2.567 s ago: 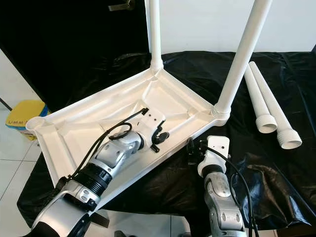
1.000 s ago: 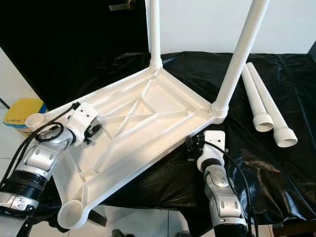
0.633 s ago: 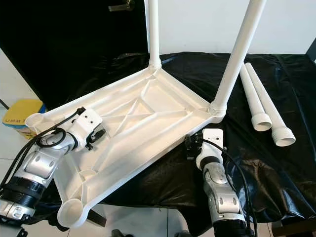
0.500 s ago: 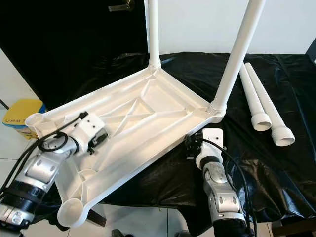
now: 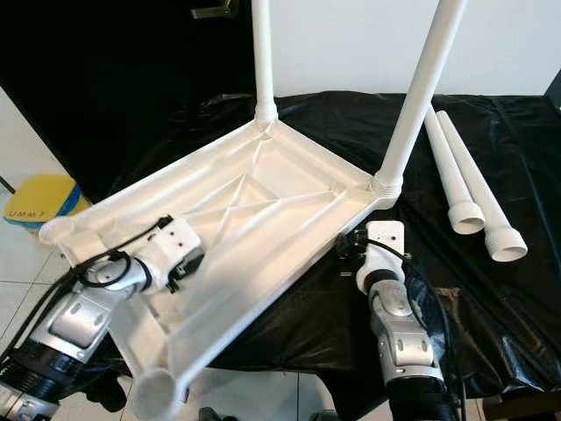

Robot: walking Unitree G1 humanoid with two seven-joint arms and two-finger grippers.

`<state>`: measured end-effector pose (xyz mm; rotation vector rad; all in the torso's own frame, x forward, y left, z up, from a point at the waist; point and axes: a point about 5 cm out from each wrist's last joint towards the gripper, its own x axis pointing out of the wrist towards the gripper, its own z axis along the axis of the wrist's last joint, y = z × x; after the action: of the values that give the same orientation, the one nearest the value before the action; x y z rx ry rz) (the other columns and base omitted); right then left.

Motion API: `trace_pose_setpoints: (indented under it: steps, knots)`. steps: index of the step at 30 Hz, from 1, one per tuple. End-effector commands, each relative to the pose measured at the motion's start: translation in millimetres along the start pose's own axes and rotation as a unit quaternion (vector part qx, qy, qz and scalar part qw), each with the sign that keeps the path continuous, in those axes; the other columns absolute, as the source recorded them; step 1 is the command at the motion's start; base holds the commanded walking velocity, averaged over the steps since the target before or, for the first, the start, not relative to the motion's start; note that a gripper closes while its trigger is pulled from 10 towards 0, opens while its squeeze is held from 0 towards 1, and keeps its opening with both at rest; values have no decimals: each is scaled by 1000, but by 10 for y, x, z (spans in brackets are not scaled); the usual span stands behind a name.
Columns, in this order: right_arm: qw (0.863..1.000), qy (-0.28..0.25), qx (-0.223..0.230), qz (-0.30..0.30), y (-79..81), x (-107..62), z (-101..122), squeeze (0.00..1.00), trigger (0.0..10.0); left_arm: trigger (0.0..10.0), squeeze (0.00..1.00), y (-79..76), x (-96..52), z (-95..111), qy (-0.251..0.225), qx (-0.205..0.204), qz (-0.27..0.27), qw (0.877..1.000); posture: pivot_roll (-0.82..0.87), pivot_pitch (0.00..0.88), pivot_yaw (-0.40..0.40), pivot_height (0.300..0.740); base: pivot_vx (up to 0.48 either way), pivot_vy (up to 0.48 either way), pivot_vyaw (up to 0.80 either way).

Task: Building children table

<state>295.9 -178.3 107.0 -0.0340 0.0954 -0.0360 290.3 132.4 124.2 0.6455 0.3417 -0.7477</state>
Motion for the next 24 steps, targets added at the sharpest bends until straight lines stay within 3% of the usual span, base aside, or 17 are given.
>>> trace_pose_setpoints:
  steps: [1, 6, 10, 18, 24]
  knots:
    - [999, -1, 9, 35, 150, 20, -3, 0, 10000, 10000, 0, -414, 88, -23, 3, -11, -145, 989, -186, 85, 34, 740, 0, 0, 0]
    - [999, 0, 7, 40, 137, 67, -13, 0, 10000, 10000, 0, -549, 133, 49, -9, -12, -167, 986, -186, 86, 37, 740, 0, 0, 0]
    - [999, 7, 2, 49, 80, 222, -42, 0, 10000, 10000, 0, -733, 247, 257, -41, -23, -194, 980, -190, 83, 42, 740, 0, 0, 0]
    - [998, 6, -5, 65, 61, 374, -17, 0, 10000, 10000, 0, -809, 330, 428, -63, -24, -204, 977, -187, 78, 42, 740, 0, 0, 0]
    - [999, 5, -20, 43, 0, 451, -8, 0, 10000, 10000, 0, -710, 397, 543, -76, -39, -169, 982, -179, 78, 40, 740, 0, 0, 0]
